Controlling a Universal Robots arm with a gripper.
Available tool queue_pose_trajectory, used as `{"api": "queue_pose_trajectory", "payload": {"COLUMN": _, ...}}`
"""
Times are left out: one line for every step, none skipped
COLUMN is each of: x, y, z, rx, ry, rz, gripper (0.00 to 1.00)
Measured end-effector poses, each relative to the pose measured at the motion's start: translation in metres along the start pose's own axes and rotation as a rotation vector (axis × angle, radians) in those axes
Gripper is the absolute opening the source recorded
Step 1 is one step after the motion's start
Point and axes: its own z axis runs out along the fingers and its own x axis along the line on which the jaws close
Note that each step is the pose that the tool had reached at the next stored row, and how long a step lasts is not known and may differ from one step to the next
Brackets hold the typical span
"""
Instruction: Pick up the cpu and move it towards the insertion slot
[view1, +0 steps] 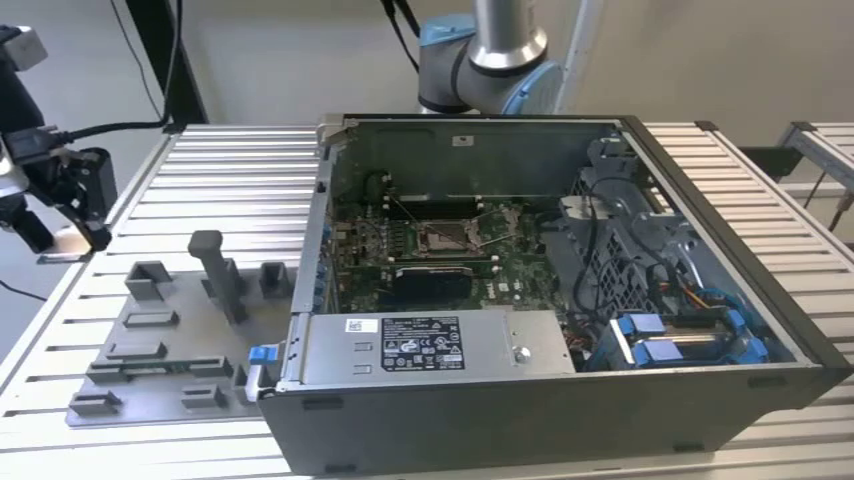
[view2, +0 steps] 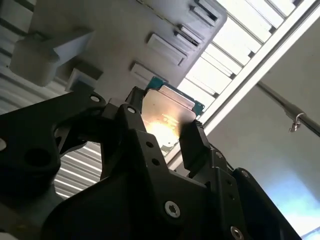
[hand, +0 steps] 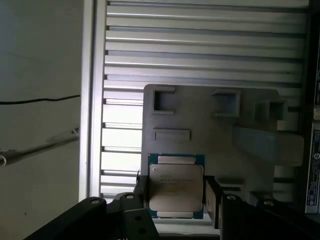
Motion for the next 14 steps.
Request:
{"api": "queue_pose_trajectory", "payload": {"x": 0.0000, "y": 0.0001, "z": -0.0041, "rx": -0.0002, "ry": -0.0001, "rz": 0.000, "gripper": 0.00}}
{"api": "queue_pose_trajectory", "payload": {"x": 0.0000, "y": 0.0002, "z": -0.0083, "rx": 0.0000, "ry": 0.0001, "rz": 0.000, "gripper": 0.00}}
{"api": "queue_pose_trajectory", "payload": {"x": 0.0000, "y": 0.0004, "z": -0.0124, "rx": 0.0000, "ry": 0.0000, "rz": 0.000, "gripper": 0.00}}
{"api": "queue_pose_trajectory", "payload": {"x": 0.0000, "y": 0.0005, "z": -0.0162, "rx": -0.0001, "ry": 0.0000, "rz": 0.000, "gripper": 0.00}}
{"api": "queue_pose_trajectory", "payload": {"x": 0.0000, "y": 0.0006, "z": -0.0197, "rx": -0.0001, "ry": -0.0001, "rz": 0.000, "gripper": 0.00}}
{"api": "queue_pose_trajectory", "payload": {"x": -0.0001, "y": 0.0007, "z": -0.0235, "rx": 0.0000, "ry": 0.0000, "rz": 0.000, "gripper": 0.00}}
{"api": "queue_pose_trajectory", "payload": {"x": 0.0000, "y": 0.0008, "z": -0.0267, "rx": 0.0000, "ry": 0.0000, "rz": 0.000, "gripper": 0.00}}
{"api": "queue_pose_trajectory", "payload": {"x": -0.0001, "y": 0.0009, "z": -0.0301, "rx": -0.0001, "ry": -0.0001, "rz": 0.000, "gripper": 0.00}}
{"api": "queue_pose_trajectory", "payload": {"x": -0.0001, "y": 0.0010, "z": -0.0333, "rx": 0.0000, "ry": 0.0000, "rz": 0.000, "gripper": 0.00}}
{"api": "queue_pose_trajectory", "payload": {"x": -0.0001, "y": 0.0011, "z": -0.0367, "rx": 0.0000, "ry": 0.0000, "rz": 0.000, "gripper": 0.00}}
{"api": "queue_pose_trajectory", "payload": {"x": -0.0001, "y": 0.0012, "z": -0.0402, "rx": -0.0001, "ry": 0.0000, "rz": 0.000, "gripper": 0.00}}
{"api": "queue_pose_trajectory", "payload": {"x": -0.0001, "y": 0.0014, "z": -0.0440, "rx": -0.0002, "ry": -0.0001, "rz": 0.000, "gripper": 0.00}}
{"api": "queue_pose_trajectory", "payload": {"x": -0.0001, "y": 0.0014, "z": -0.0475, "rx": -0.0001, "ry": 0.0001, "rz": 0.000, "gripper": 0.00}}
{"api": "queue_pose_trajectory", "payload": {"x": -0.0001, "y": 0.0016, "z": -0.0514, "rx": -0.0001, "ry": 0.0000, "rz": 0.000, "gripper": 0.00}}
